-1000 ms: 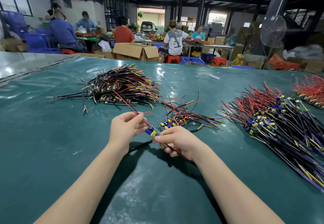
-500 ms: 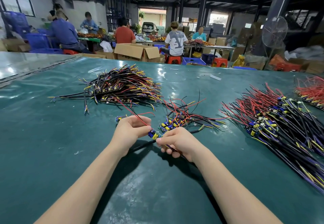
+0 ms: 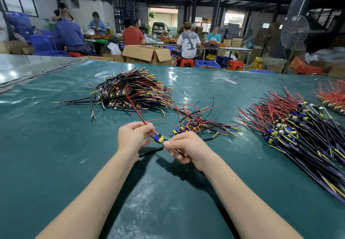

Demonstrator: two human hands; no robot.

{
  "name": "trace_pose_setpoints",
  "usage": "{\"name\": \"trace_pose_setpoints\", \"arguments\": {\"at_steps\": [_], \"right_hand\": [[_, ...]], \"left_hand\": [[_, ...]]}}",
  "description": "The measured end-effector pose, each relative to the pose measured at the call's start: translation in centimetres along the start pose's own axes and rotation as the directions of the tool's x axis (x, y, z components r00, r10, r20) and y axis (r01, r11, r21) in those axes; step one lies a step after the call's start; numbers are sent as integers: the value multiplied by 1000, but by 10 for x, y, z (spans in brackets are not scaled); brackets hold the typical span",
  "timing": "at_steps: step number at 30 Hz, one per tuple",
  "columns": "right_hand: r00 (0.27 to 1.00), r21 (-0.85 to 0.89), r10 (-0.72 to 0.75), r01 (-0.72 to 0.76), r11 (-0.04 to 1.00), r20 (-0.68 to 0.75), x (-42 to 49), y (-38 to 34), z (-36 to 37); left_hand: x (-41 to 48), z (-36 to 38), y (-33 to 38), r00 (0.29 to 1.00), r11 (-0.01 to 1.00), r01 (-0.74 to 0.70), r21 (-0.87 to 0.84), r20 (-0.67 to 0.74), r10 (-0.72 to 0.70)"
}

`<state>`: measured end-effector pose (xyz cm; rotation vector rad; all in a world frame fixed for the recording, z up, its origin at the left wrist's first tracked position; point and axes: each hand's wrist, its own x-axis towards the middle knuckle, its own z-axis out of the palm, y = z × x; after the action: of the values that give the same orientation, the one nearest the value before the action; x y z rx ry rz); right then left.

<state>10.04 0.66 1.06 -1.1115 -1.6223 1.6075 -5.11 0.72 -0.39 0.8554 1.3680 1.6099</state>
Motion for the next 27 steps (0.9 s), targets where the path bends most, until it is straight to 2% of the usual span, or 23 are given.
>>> {"name": "trace_pose_setpoints", "arguments": {"at_steps": [10,12,14,16,20,23,25,27], "right_hand": [[995,76,-89,86,993,36,-1,-1,-5],[993,86,-103,98,991,51,-1,0,-6],[992,88,-110,105,991,64,0,0,-8],[988,81,-130,123,989,82,0,-1,-9],[980,61,-159,153,986,118,2,-2,-9],[987,-15,-141,142,990,79,0,0,-14],[991,-80,-119,123,989,53,-1,2,-18],[995,-94,-95,98,991,33,0,4,-22]], "left_hand": [[14,-26,14,957,988,-103,-114,-281,67],[13,-26,17,964,967,-41,-252,-263,-28],[10,-25,21,972,892,88,-444,-156,-173],[11,-28,25,971,836,164,-524,-63,-231],[12,-34,27,979,851,175,-495,-6,-204],[14,-35,24,979,884,181,-431,-4,-202],[16,-35,21,980,914,148,-377,-68,-186],[18,-36,17,980,971,20,-238,-188,-66]]}}
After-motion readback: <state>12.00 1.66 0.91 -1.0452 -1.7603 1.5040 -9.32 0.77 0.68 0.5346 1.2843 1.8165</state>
